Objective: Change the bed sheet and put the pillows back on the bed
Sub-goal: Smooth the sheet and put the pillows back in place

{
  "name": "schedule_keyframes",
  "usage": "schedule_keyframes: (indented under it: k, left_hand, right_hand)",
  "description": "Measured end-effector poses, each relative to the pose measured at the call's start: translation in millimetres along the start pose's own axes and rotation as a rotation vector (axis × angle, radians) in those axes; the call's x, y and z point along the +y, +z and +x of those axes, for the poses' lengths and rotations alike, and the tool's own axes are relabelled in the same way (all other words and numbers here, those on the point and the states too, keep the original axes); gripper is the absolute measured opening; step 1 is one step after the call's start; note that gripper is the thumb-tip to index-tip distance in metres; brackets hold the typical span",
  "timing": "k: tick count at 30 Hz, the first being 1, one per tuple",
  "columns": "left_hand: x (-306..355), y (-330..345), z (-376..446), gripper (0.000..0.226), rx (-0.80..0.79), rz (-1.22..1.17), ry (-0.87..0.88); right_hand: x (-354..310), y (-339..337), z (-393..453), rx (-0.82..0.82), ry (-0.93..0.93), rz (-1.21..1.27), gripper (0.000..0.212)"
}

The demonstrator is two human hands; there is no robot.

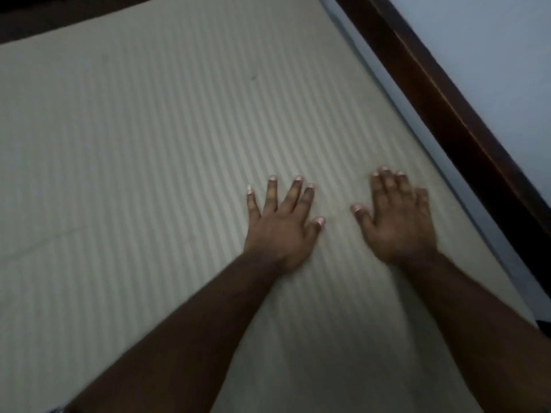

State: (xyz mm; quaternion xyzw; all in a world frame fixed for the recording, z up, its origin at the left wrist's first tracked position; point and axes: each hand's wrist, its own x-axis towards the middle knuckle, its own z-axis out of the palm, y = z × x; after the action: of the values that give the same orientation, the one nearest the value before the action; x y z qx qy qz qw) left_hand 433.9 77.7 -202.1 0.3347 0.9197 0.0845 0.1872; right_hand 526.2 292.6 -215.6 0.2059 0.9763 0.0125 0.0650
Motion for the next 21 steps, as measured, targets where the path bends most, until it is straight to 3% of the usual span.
schedule_keyframes:
  k: [2,3,6,9,11,13,16,21]
  left_hand:
    - [-25.1,-10.2,-12.1,0.073,0.062,-0.089,-0.059]
    - [-44.8,-13.1,-23.5,0.073,0.102,-0.138,-0.139]
    - [-128.7,-18.7,-70.0,0.072,0.226,-0.143,-0.493]
    - [-194.1,-28.4,-97.9,0.073,0.242,-0.112,-0.804]
    - [-210.3,-27.8,-91.8,0.077,0.212,-0.081,-0.911]
    - [-205.1,-24.1,-64.3,0.081,0.202,-0.050,-0.952]
    - [-169.2,-20.8,3.6,0.082,0.202,-0.004,-0.854]
    - [-91.0,-40.4,85.7,0.072,0.146,0.006,-0.229]
  right_hand:
    - [3.0,-12.7,13.5,0.004,0.176,0.000,0.079]
    - [-8.4,-16.5,16.4,0.019,0.175,-0.022,0.078]
    - [-93.5,-13.2,9.0,0.127,-0.151,0.002,0.070]
    - [-206.3,-10.9,6.1,0.135,-0.534,0.225,0.063]
    - [-257.6,-9.6,15.4,0.090,-0.729,0.277,0.062]
    - [-273.3,0.6,43.0,0.102,-0.799,0.248,0.063]
    - [-232.4,14.8,109.5,0.199,-0.647,0.219,0.069]
    - [-92.3,-10.1,209.0,0.179,-0.156,0.014,0.080]
